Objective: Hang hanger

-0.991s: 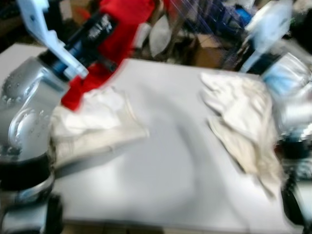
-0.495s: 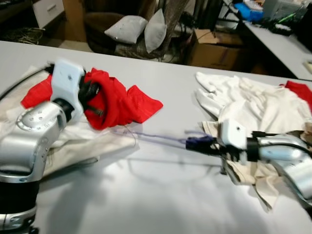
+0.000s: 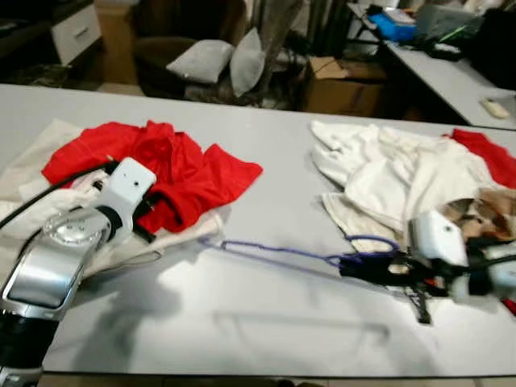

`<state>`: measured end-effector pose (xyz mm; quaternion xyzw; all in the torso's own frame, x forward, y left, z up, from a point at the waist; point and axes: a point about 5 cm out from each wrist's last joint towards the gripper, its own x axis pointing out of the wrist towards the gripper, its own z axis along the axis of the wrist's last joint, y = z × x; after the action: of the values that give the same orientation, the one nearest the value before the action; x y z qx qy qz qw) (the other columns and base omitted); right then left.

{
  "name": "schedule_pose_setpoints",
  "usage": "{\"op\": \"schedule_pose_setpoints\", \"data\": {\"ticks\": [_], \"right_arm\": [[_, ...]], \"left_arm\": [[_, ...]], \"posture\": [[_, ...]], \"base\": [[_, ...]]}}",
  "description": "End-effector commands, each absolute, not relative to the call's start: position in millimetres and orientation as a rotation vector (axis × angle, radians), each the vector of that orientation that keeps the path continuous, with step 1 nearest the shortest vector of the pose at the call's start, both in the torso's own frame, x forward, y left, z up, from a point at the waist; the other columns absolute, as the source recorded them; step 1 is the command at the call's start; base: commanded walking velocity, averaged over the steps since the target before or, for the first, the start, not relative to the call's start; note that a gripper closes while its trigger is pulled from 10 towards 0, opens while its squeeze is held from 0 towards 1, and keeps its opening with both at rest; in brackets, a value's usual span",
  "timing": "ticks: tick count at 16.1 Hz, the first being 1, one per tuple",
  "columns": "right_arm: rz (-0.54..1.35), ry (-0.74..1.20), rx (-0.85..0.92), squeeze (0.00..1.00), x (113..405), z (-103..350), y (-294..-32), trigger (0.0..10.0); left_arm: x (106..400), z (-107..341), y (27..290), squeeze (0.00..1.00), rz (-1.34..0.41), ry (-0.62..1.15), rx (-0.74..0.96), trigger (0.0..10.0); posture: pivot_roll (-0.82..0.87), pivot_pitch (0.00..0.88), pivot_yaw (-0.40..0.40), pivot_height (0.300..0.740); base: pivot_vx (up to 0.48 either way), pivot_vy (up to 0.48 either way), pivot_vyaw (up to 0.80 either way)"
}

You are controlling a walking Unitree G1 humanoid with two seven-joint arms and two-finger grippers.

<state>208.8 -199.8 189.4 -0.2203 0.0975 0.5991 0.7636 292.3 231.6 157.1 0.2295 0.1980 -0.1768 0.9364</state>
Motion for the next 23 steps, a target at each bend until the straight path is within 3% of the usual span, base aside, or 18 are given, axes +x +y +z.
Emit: {"op": "schedule_pose_setpoints", "data": {"ticks": [1,3,4,6,9,12,13,14,16,18,20,23], "right_arm": [[1.236,0.179,-0.451,0.00,212.7,209.5,-215.5,10.0],[1.187,0.161,-0.433,0.00,213.2,217.9,-225.3,10.0],[1.093,0.128,-0.438,0.00,219.3,223.3,-232.0,10.0],[0.896,0.114,-0.448,0.00,236.4,220.3,-233.6,10.0],[0.779,0.130,-0.384,0.00,241.6,208.8,-217.6,10.0],[0.664,0.103,-0.293,0.00,249.4,203.9,-199.2,10.0],[0.564,0.067,-0.257,0.00,257.3,202.2,-179.6,10.0],[0.524,0.059,-0.225,0.00,258.7,200.9,-170.7,10.0],[0.478,0.084,-0.168,0.00,256.1,193.0,-160.4,10.0],[0.346,0.111,-0.148,0.00,255.3,183.3,-157.6,10.0],[0.261,0.149,-0.182,0.00,255.6,176.9,-160.0,10.0],[0.188,0.184,-0.195,0.00,252.8,165.9,-167.7,10.0]], "left_arm": [[289.3,156.7,237.7,1.00,-0.378,0.376,0.378,10.0],[285.3,156.5,241.2,1.00,-0.410,0.365,0.358,10.0],[277.5,164.9,231.8,1.00,-0.539,0.311,0.309,10.0],[268.9,182.7,226.0,1.00,-0.632,0.256,0.276,10.0],[253.8,220.3,227.8,1.00,-0.758,0.106,0.180,10.0],[253.0,253.9,237.3,1.00,-0.706,-0.082,0.116,10.0],[267.1,249.8,220.3,0.22,-0.596,-0.117,0.161,10.0],[270.7,246.4,209.9,0.10,-0.568,-0.128,0.164,10.0],[272.2,240.6,194.5,0.00,-0.536,-0.158,0.091,10.0],[278.1,227.0,170.2,0.00,-0.446,-0.110,-0.016,10.0],[284.0,215.7,151.8,0.00,-0.411,-0.094,0.024,10.0],[284.4,198.3,147.6,0.00,-0.362,-0.055,0.007,10.0]], "posture": [[0.05,0.000,-0.057,0.740],[0.04,0.000,-0.056,0.740],[0.04,0.000,-0.056,0.740],[0.04,0.000,-0.056,0.740],[0.05,0.000,-0.061,0.740],[0.06,0.005,-0.073,0.740],[0.07,0.010,-0.080,0.740],[0.07,0.010,-0.079,0.740],[0.05,0.004,-0.076,0.740],[0.04,0.000,-0.068,0.740],[0.04,0.002,-0.055,0.740],[0.03,0.000,-0.055,0.740]], "base": [[0.000,0.000,0.00],[0.000,0.000,0.00],[0.000,0.000,0.00],[0.000,0.000,0.00],[0.000,0.000,0.00],[0.000,0.000,0.00],[0.000,0.000,0.00],[0.000,0.000,0.00],[0.000,0.000,0.00],[0.000,0.000,0.00],[0.000,0.000,0.00],[0.000,0.000,0.00]]}}
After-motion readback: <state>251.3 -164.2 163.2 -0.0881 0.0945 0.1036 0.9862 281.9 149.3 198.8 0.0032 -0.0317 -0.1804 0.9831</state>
